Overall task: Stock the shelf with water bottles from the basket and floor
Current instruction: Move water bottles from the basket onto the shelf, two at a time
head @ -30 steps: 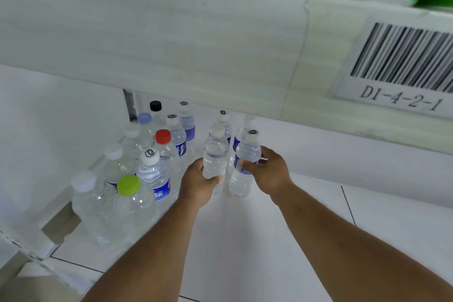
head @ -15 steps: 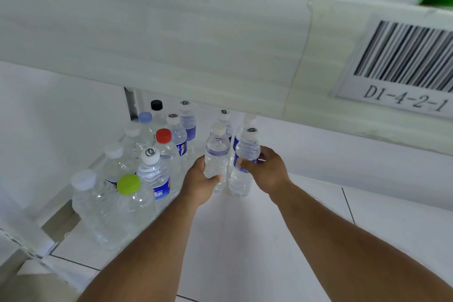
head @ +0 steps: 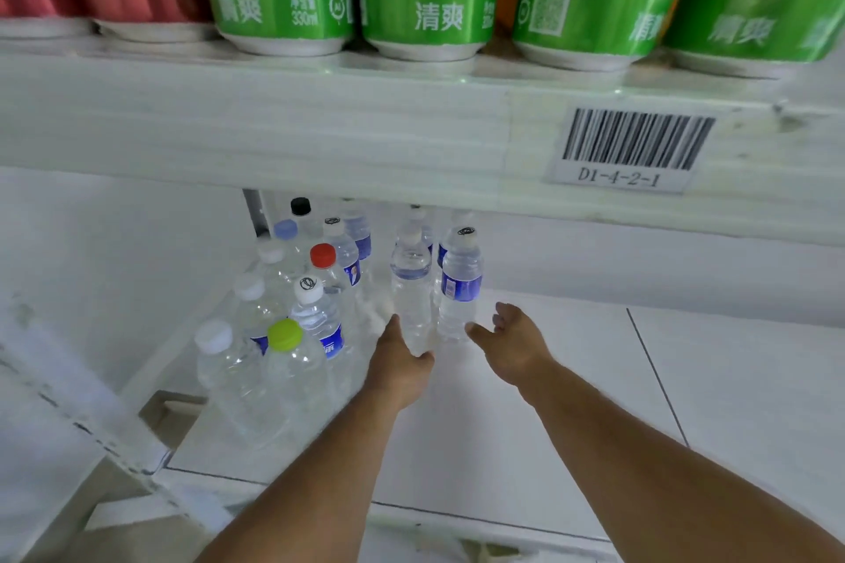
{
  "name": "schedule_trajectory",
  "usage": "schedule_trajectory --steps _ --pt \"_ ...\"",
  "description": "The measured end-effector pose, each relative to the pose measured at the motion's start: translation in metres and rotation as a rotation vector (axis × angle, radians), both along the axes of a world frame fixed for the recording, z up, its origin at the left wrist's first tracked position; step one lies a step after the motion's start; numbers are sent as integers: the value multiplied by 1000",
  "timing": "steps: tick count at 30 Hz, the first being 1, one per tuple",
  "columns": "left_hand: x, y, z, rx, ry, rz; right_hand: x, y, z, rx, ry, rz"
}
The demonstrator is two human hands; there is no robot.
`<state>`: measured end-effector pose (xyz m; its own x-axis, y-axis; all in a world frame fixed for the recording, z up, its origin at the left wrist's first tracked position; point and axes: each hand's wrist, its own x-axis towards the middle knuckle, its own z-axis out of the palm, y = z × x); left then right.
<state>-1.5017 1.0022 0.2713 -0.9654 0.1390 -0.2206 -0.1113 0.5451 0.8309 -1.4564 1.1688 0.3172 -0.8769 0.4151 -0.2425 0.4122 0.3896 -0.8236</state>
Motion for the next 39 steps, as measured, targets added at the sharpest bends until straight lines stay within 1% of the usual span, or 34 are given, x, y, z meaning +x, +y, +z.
schedule_trajectory --steps 3,8,12,15,19,23,27,30,33,37,39 --pt "33 -13 12 -105 14 -188 37 -20 -4 136 -74 51" --pt "87 -49 35 -364 152 -497 100 -71 -5 342 -136 136" --pt "126 -83 42 -464 220 -600 150 -110 -6 539 -170 235" --pt "151 -107 43 -530 219 -631 180 -128 -6 613 -188 262" --pt "182 -130 42 -540 223 -618 212 -141 -6 655 -205 279" --pt "211 -144 37 -545 230 -598 244 -147 -12 668 -180 309" --pt "243 -150 25 -604 202 -598 282 -147 -26 725 -199 379" --pt "274 -153 6 -715 133 -634 321 -143 -48 685 -223 395" --pt "312 -159 -18 -811 40 -669 359 -137 -81 628 -296 421" --pt "354 -169 -46 -905 -31 -713 399 -138 -120 568 -396 470" --pt "367 -176 -56 -922 -72 -720 414 -141 -132 552 -448 498"
